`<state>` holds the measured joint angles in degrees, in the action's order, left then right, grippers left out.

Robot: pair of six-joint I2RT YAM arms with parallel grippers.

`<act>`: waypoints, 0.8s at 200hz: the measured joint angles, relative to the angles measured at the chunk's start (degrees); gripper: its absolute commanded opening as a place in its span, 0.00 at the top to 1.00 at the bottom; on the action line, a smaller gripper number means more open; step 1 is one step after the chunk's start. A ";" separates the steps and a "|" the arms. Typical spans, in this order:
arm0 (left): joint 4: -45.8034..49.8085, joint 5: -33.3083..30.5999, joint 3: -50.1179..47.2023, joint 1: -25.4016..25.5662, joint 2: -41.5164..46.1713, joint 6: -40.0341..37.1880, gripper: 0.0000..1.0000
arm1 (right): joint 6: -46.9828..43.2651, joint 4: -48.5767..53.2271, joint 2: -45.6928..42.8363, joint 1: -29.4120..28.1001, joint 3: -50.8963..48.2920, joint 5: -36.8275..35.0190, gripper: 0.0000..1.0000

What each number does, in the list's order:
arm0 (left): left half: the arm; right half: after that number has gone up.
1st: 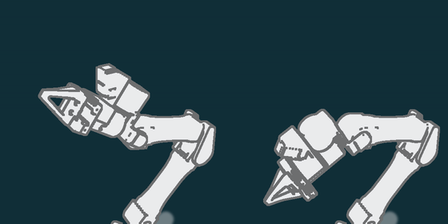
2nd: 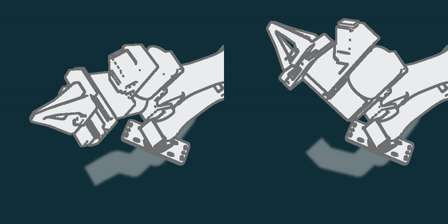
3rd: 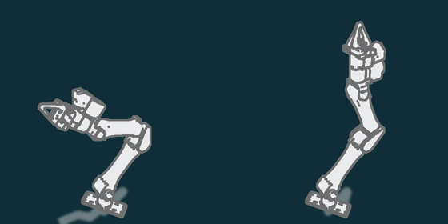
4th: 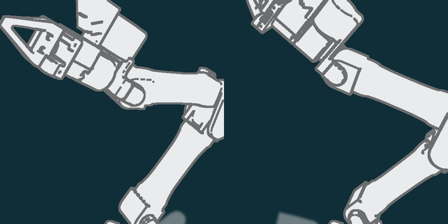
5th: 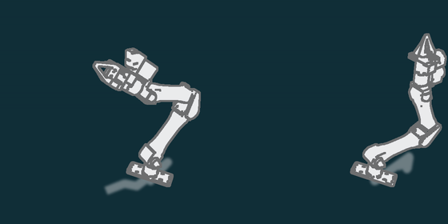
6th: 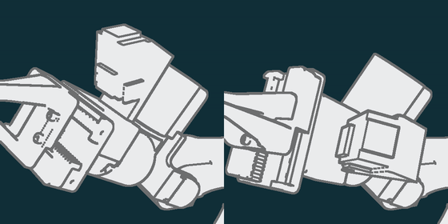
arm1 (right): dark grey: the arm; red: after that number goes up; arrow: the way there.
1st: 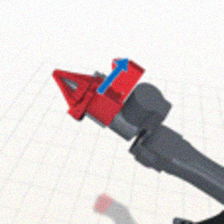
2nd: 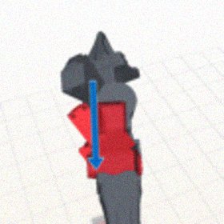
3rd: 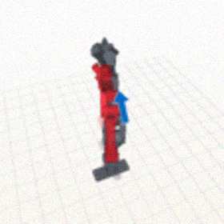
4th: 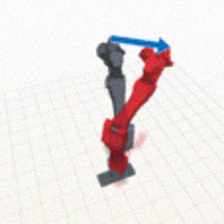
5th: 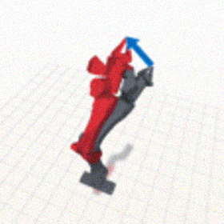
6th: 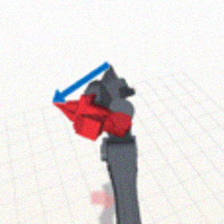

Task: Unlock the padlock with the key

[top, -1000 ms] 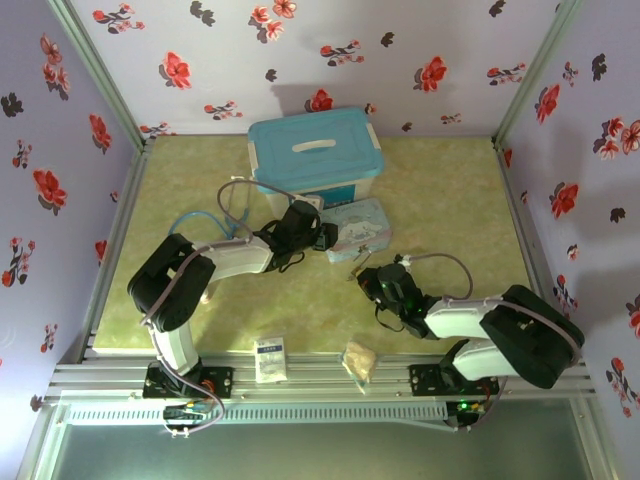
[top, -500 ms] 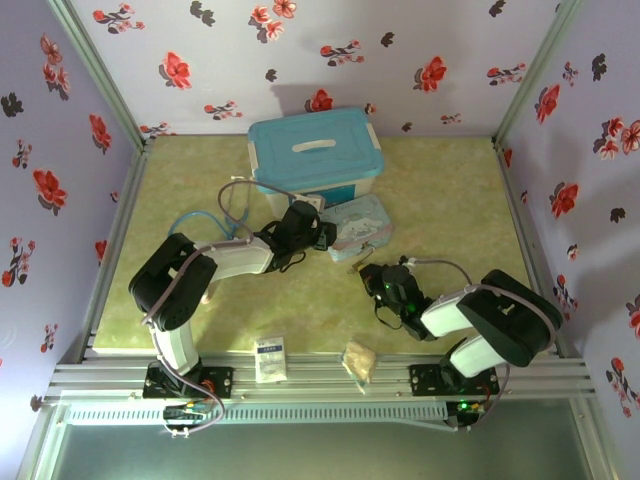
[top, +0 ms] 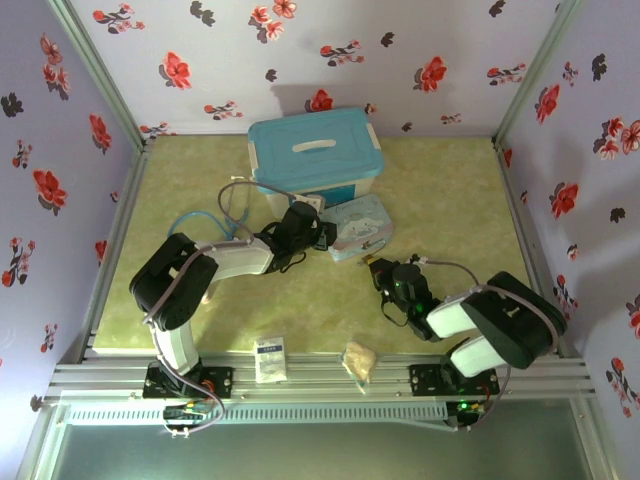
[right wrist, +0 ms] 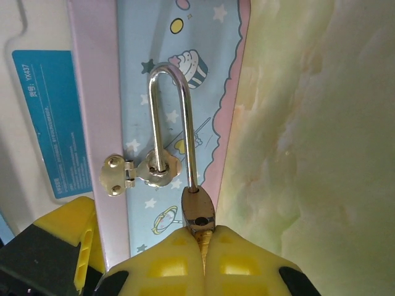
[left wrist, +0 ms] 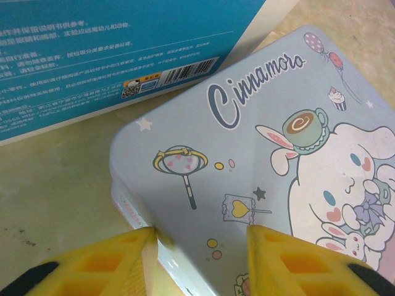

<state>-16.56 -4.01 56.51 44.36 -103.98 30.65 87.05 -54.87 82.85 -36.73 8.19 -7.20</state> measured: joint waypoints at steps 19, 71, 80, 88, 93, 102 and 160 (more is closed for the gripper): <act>-0.17 -0.02 -0.07 0.00 0.00 0.00 0.60 | -1.14 5.25 -4.94 0.22 0.28 0.33 0.97; -0.42 1.31 -0.07 0.39 0.02 -0.02 0.60 | -6.16 20.35 -17.05 6.29 0.48 4.83 0.95; -0.42 1.31 -0.07 0.37 0.00 0.00 0.60 | -7.04 20.85 -16.72 7.17 0.50 6.12 0.95; -0.44 1.31 -0.07 0.37 0.02 0.02 0.60 | -7.41 20.72 -15.69 7.48 0.63 6.95 0.96; -0.44 1.31 -0.07 0.37 0.02 0.02 0.59 | -7.54 20.33 -14.51 7.56 0.81 7.41 0.96; -0.39 1.33 -0.04 0.37 0.07 0.09 0.57 | -7.56 18.73 -12.15 7.54 0.92 7.72 0.96; 1.22 1.77 -0.04 0.55 0.83 1.99 0.56 | -3.67 10.54 -4.85 4.39 0.50 3.61 0.99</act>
<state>-15.33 -2.24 56.47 44.91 -103.15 32.64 83.37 -44.34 78.00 -32.34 8.69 -3.60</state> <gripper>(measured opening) 0.447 0.046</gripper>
